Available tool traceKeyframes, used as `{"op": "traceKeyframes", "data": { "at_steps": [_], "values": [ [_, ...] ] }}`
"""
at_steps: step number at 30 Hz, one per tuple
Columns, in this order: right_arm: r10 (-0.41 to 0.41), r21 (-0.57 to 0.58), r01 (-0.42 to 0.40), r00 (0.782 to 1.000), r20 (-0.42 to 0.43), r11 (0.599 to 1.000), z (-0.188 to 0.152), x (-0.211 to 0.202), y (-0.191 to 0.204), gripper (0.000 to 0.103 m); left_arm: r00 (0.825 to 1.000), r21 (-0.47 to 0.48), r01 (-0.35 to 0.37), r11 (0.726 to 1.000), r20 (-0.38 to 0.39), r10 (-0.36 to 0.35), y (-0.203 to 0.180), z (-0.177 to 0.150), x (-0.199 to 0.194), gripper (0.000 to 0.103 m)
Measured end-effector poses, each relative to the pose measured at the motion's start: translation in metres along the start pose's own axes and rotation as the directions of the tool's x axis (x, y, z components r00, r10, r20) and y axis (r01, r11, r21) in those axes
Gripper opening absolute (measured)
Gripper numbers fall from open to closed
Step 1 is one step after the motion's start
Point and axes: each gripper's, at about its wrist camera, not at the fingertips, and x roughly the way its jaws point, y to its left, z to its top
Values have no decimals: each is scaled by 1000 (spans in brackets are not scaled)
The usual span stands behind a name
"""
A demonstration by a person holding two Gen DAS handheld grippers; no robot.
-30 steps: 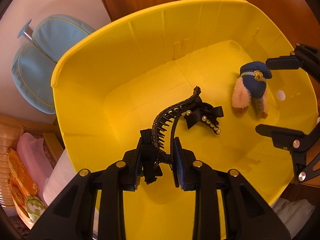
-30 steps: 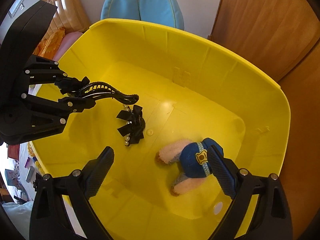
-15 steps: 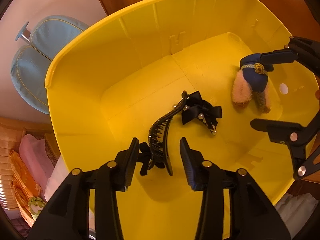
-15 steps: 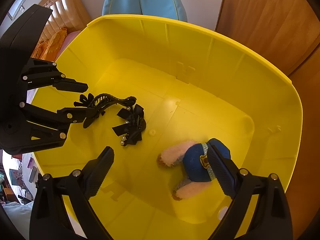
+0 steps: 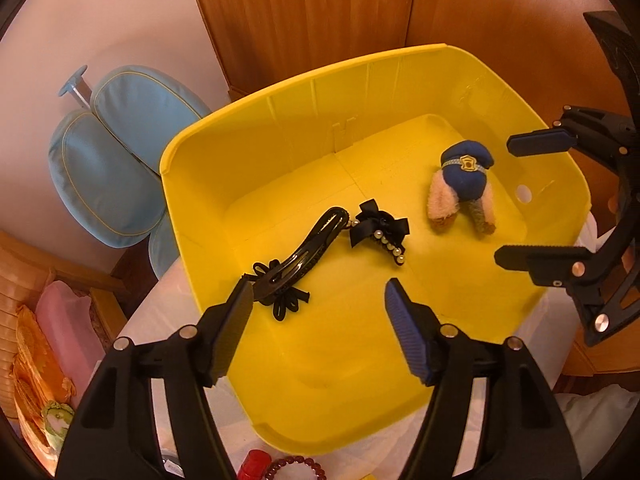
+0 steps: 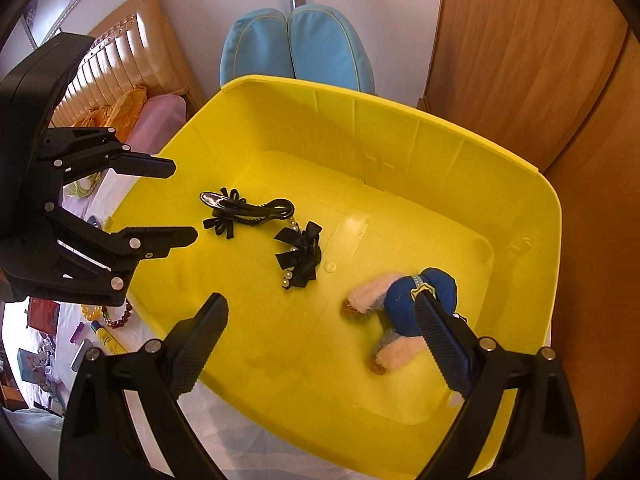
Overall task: Organize jewelry
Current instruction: 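Open the left gripper to release the claw clip in the bin, then withdraw the left gripper while moving the right gripper toward the red cylinder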
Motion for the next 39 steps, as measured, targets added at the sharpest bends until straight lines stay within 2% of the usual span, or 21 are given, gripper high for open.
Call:
{"op": "traceKeyframes", "data": {
  "at_steps": [4, 6, 10, 13, 18, 23, 26, 30, 34, 39],
  "values": [
    [24, -4, -24, 998, 51, 1000, -8, -21, 15, 95, 996, -20, 23, 1000, 84, -21, 4, -23, -28, 80],
    [41, -10, -40, 996, 73, 999, -10, -29, 27, 95, 993, -27, 37, 999, 112, -34, 6, -35, -41, 81],
    [98, -55, -92, 988, 120, 994, -10, -42, 64, 95, 990, -45, 32, 999, 137, -25, 21, -69, -64, 84],
    [150, -113, -134, 977, 148, 985, -11, -51, 99, 95, 988, -77, 32, 997, 151, -20, 36, -103, -77, 90],
    [228, -217, -194, 962, 147, 957, -11, -55, 161, 95, 990, -169, -12, 986, 135, 36, 68, -166, -91, 96],
    [289, -274, -254, 953, 93, 927, -11, -36, 220, 95, 993, -302, -30, 953, 104, 65, 98, -229, -93, 96],
    [281, -298, -256, 959, 41, 920, -18, -11, 251, 95, 995, -347, -31, 938, 76, 61, 109, -258, -86, 96],
    [224, -336, -213, 974, -5, 917, -27, 28, 279, 95, 998, -322, -48, 946, 22, 58, 110, -283, -66, 96],
    [166, -335, -169, 985, -35, 927, -35, 61, 288, 95, 998, -338, -67, 939, -9, 68, 117, -301, -49, 96],
    [109, -295, -119, 993, -48, 948, -32, 95, 295, 95, 996, -433, -77, 898, 2, 87, 133, -316, -38, 96]
  ]
}}
